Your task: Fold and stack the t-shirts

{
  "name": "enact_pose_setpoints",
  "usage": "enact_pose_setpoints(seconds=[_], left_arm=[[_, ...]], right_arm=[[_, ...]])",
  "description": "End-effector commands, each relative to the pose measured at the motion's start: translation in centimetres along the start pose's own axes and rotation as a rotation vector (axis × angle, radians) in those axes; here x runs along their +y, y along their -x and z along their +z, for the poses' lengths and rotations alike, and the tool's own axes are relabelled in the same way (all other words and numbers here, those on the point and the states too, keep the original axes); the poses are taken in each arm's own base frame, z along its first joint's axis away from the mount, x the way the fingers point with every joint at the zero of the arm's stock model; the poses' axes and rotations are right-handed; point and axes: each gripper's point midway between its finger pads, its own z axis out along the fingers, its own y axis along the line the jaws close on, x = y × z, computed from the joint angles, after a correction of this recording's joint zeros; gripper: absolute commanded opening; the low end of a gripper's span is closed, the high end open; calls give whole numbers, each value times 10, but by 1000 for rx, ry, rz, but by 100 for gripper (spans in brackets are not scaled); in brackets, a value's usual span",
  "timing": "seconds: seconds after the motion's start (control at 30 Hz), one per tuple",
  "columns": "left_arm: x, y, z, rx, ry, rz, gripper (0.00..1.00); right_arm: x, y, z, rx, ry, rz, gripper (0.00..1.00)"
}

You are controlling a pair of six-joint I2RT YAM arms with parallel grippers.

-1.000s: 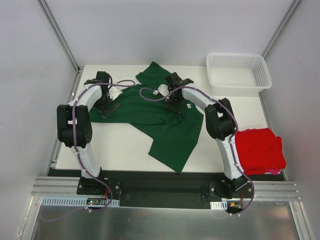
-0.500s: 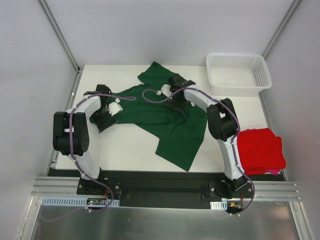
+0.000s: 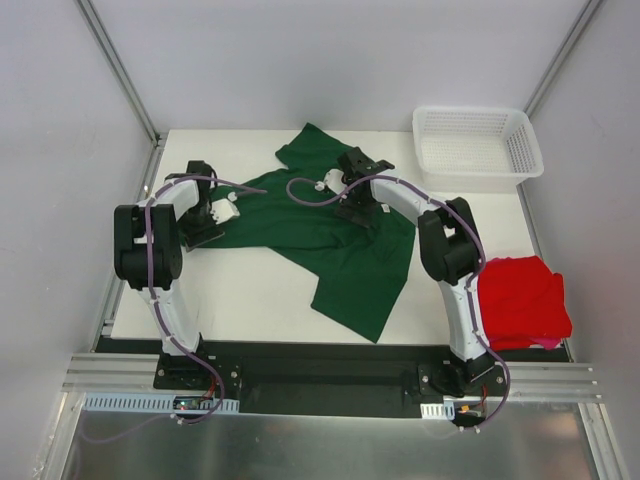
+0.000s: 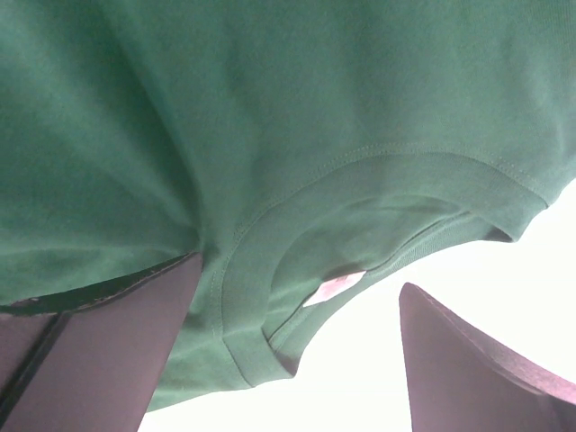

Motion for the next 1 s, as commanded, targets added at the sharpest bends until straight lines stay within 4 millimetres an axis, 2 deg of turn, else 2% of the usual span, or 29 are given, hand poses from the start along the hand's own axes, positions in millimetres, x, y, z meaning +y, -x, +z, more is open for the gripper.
enact_pose_setpoints(seconds=[0.0,0.13,0.23,0.37,0.47,0.5,0.6,0.63,0.67,0.7,0.77,0.8,0.83,0.93,0.97], left_arm=[[-5,-7,-1,33,-36,60,65],[-10,-8,-6,32,-44,64,66],[-16,-11,-5,37,-67,71,62],[-31,-15,-2,47,-129,90,50],[-41,-18,-1,61,-183,108,36],[-41,-16,-1,56,-190,111,31],[-35,-14,0,56,-181,109,27],[-33,-13,0,60,-181,103,18],[-31,-12,1,60,-177,101,13],[-28,-11,2,60,-174,100,12],[-23,-9,2,62,-159,90,13],[-17,-6,2,61,-146,78,21],[-13,-6,3,68,-132,73,35],[-2,-1,-1,55,-98,59,40],[-1,0,-3,48,-91,63,47]], right_arm=[[-9,2,-30,-34,-25,21,96],[-9,2,-30,-35,-24,24,96],[-8,3,-29,-35,-20,26,96],[-7,4,-28,-34,-17,23,96],[-6,5,-29,-35,-19,19,96],[-7,5,-29,-37,-19,17,96],[-6,7,-29,-40,-17,15,96],[-5,6,-29,-38,-14,14,96],[-4,7,-29,-37,-12,12,96],[-2,8,-29,-40,-7,7,96],[-2,9,-30,-44,-4,9,96],[0,11,-30,-48,4,7,96],[0,13,-31,-52,5,8,96],[2,15,-30,-51,9,1,96],[3,15,-29,-50,12,0,96]])
